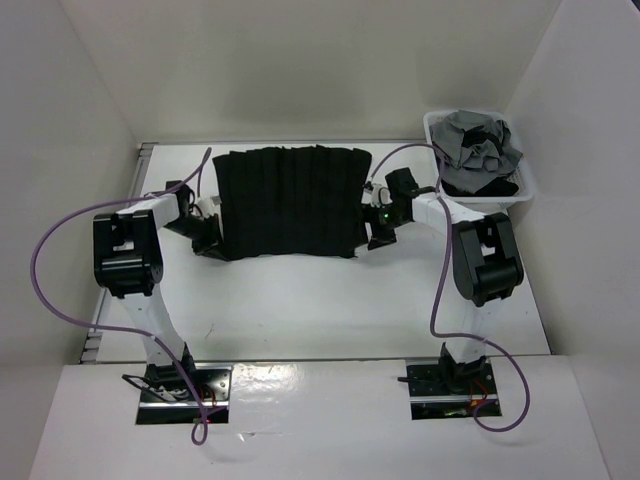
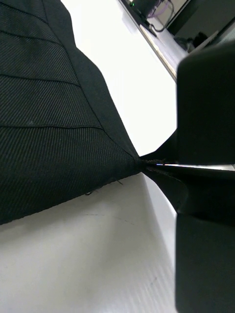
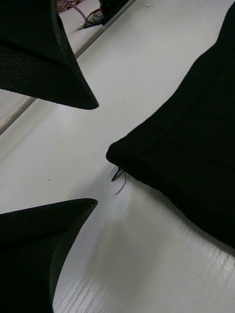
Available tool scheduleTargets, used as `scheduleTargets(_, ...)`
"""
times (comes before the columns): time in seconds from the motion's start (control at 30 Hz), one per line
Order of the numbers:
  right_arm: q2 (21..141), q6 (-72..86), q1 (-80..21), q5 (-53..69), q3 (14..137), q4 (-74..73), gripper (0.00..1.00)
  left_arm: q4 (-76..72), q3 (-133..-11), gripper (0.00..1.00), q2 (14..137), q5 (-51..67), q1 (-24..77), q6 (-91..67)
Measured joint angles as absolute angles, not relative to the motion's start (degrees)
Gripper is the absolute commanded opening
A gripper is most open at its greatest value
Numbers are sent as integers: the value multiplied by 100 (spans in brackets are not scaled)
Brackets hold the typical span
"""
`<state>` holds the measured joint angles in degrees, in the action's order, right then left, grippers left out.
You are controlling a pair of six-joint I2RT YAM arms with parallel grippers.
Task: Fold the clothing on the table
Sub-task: Fold the skirt
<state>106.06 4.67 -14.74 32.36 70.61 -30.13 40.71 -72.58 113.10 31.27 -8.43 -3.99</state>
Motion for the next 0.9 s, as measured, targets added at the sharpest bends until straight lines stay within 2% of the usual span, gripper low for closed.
scheduleTargets(0.17, 10827, 587, -1474, 3363, 7030, -2827, 76, 4064, -7196, 0, 11161, 3100, -843, -318)
scheduleTargets(0.27, 10960, 642, -1474, 3441, 7004, -2716, 72, 4051, -7164, 0, 11118, 3089, -843, -318)
scheduleTargets(0.43, 11155, 703, -1474, 3551, 6997, -2565, 59, 4049, -7076, 0, 11002, 3074, -843, -316)
scheduleTargets(0.6, 11262, 749, -1474, 3699, 6995, -2458, 50, 4040, -7070, 0, 10912, 3072, -843, -316)
scheduleTargets(0.9, 11338, 770, -1474, 3885, 6995, -2388, 49, 4040, -7070, 0, 10903, 3072, -843, -316)
